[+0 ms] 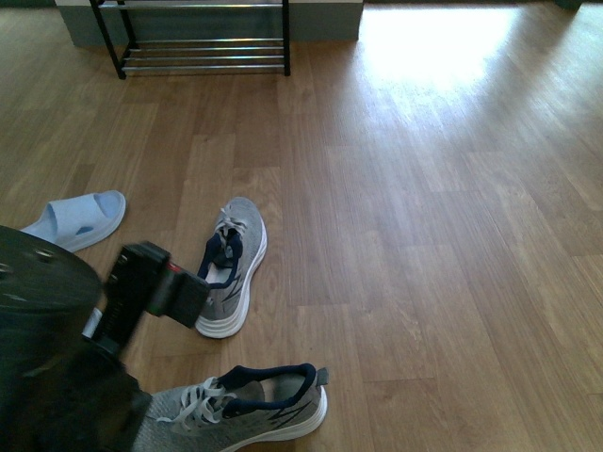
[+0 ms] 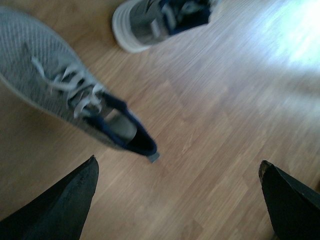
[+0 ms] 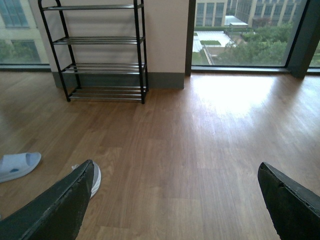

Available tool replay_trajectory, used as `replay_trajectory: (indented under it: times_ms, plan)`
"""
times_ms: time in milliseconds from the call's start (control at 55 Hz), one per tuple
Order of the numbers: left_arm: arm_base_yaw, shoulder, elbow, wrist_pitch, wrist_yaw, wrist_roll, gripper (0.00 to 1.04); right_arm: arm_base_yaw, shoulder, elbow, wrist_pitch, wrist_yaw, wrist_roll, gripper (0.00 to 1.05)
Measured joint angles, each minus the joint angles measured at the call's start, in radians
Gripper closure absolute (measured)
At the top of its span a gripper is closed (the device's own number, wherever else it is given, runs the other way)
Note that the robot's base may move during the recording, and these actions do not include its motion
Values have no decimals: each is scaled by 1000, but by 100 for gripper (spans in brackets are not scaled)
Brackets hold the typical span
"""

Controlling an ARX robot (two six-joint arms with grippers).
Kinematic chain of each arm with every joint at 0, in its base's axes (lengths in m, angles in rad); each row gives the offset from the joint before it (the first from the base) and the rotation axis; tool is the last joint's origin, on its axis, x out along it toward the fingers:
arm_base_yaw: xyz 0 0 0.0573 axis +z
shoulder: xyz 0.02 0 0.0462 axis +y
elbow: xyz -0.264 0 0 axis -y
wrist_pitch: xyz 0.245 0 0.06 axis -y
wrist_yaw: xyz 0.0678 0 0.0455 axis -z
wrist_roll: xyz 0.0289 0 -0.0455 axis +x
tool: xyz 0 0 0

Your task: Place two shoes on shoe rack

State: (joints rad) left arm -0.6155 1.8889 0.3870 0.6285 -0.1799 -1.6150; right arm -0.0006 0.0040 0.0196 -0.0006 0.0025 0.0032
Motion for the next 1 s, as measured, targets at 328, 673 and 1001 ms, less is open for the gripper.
replay_trajectory:
  times_ms: [328,673,1001]
  plan:
    - [103,377,141,61,81,-169,9,0,0,0,0,0,0,9]
    - [127,583,373,-61,188,-240,9,0,0,0,0,0,0,9]
    - [66,640,450,-161,214,-295,9,0,0,0,0,0,0,9]
